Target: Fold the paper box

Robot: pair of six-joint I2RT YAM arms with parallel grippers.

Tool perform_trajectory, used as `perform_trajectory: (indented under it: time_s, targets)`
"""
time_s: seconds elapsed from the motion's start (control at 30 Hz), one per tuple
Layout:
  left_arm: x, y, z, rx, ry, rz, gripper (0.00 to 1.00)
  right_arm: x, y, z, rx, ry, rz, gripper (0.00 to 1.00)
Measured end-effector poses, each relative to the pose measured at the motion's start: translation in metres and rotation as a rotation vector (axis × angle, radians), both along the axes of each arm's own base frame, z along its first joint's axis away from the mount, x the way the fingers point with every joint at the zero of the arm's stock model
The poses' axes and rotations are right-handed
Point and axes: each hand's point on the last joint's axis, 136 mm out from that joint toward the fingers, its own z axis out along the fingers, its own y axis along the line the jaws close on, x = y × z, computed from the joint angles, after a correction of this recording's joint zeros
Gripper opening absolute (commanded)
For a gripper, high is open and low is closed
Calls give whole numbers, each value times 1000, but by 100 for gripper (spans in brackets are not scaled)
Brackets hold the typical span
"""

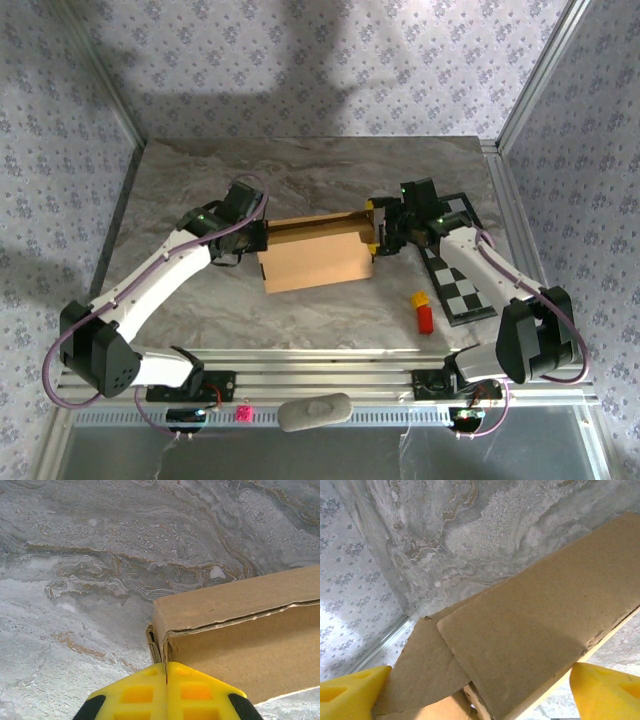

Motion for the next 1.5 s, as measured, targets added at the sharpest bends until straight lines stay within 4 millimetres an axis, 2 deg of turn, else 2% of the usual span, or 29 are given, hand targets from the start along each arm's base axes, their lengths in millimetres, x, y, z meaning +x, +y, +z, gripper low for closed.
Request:
perform_trajectory:
  time_s: [0.07, 0.27, 0.63, 0.97, 1.23, 1.37, 1.43, 1.5]
  targets:
    - [0, 0, 0, 0, 0, 0, 0, 1, 0, 0, 4, 0, -5, 75]
    - [-2, 1, 2, -8, -10, -1, 0, 1, 0, -1, 9, -5, -6, 71]
    - [-4, 0, 9, -28, -41, -14, 13, 0, 0, 0, 12, -12, -8, 63]
    - [-5, -1, 18, -54, -69, -19, 14, 0, 0, 0, 6, -14, -10, 54]
    - [-6, 3, 33, -133, -63, 66, 42, -3, -1, 1, 0, -17, -2, 50]
    - [0, 31, 36, -291, 20, 308, 49, -4, -1, 2, -3, -23, 5, 49]
    - [1, 43, 33, -377, 63, 432, 66, -4, 0, 2, -4, -23, 8, 48]
    - [-5, 47, 26, -474, 113, 544, 71, -5, 0, 2, -6, -26, 11, 48]
